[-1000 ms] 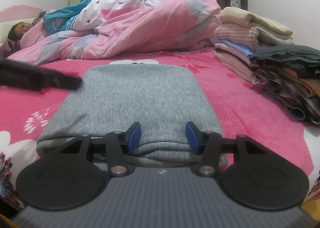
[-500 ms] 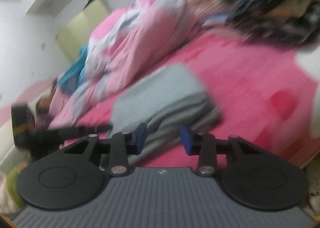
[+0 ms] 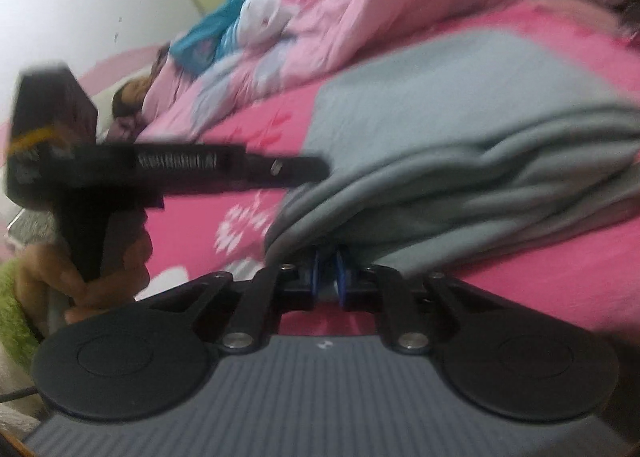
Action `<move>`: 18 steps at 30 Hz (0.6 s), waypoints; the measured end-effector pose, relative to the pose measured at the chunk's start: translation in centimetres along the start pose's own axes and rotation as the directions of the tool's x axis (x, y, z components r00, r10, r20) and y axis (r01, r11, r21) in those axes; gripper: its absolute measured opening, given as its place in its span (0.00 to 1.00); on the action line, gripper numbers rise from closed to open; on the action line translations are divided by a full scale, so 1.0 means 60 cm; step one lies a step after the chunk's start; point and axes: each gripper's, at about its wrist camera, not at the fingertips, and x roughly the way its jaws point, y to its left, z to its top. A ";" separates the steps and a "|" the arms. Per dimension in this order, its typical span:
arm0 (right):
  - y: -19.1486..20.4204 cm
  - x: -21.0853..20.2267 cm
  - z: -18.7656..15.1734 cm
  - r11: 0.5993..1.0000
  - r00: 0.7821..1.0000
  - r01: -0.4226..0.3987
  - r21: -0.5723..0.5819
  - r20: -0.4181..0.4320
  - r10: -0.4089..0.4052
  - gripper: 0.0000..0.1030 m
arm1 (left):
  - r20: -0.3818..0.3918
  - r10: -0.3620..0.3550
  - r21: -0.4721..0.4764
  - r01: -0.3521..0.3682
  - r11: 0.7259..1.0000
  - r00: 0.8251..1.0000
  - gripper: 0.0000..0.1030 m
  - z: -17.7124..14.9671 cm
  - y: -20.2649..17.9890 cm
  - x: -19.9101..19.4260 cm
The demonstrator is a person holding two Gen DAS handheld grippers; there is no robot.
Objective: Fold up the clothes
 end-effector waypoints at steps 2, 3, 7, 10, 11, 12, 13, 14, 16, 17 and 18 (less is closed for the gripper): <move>0.012 0.008 -0.003 1.000 1.000 0.004 -0.029 -0.001 -0.004 0.06 | -0.002 -0.001 0.008 0.001 1.000 1.000 0.33 -0.001 0.000 0.001; 0.013 0.006 -0.003 0.999 1.000 0.008 -0.031 0.000 -0.008 0.06 | -0.001 -0.002 0.012 0.002 1.000 1.000 0.33 -0.001 0.000 0.001; -0.001 -0.035 0.001 0.998 0.997 0.059 0.014 0.040 -0.059 0.06 | 0.004 0.007 0.040 -0.007 0.999 1.000 0.33 -0.003 -0.006 0.003; -0.017 -0.075 0.002 0.987 0.982 0.152 0.042 0.104 -0.156 0.06 | 0.007 0.017 0.063 -0.017 0.998 1.000 0.34 -0.005 -0.010 0.004; -0.024 -0.082 0.003 0.983 0.977 0.173 0.055 0.120 -0.179 0.06 | 0.008 0.020 0.070 -0.020 0.997 1.000 0.34 -0.006 -0.012 0.004; -0.032 -0.083 0.004 0.980 0.972 0.191 0.065 0.130 -0.198 0.06 | 0.009 0.023 0.077 -0.023 0.997 1.000 0.34 -0.007 -0.013 0.004; -0.041 -0.076 0.005 0.977 0.970 0.199 0.074 0.128 -0.207 0.06 | 0.010 0.026 0.084 -0.026 0.996 1.000 0.34 -0.007 -0.014 0.004; -0.051 -0.067 0.004 0.976 0.970 0.201 0.086 0.123 -0.211 0.04 | 0.011 0.029 0.091 -0.029 0.995 1.000 0.34 -0.008 -0.016 0.004; -0.065 -0.051 0.003 0.972 0.970 0.207 0.113 0.106 -0.219 0.01 | 0.012 0.035 0.104 -0.036 0.994 0.999 0.34 -0.009 -0.018 0.005; -0.069 -0.047 0.004 0.971 0.970 0.209 0.120 0.102 -0.221 0.01 | 0.013 0.038 0.111 -0.039 0.993 0.999 0.34 -0.010 -0.020 0.005; -0.070 -0.047 0.007 0.971 0.970 0.208 0.121 0.103 -0.220 0.01 | 0.014 0.040 0.116 -0.041 0.992 0.999 0.34 -0.011 -0.021 0.005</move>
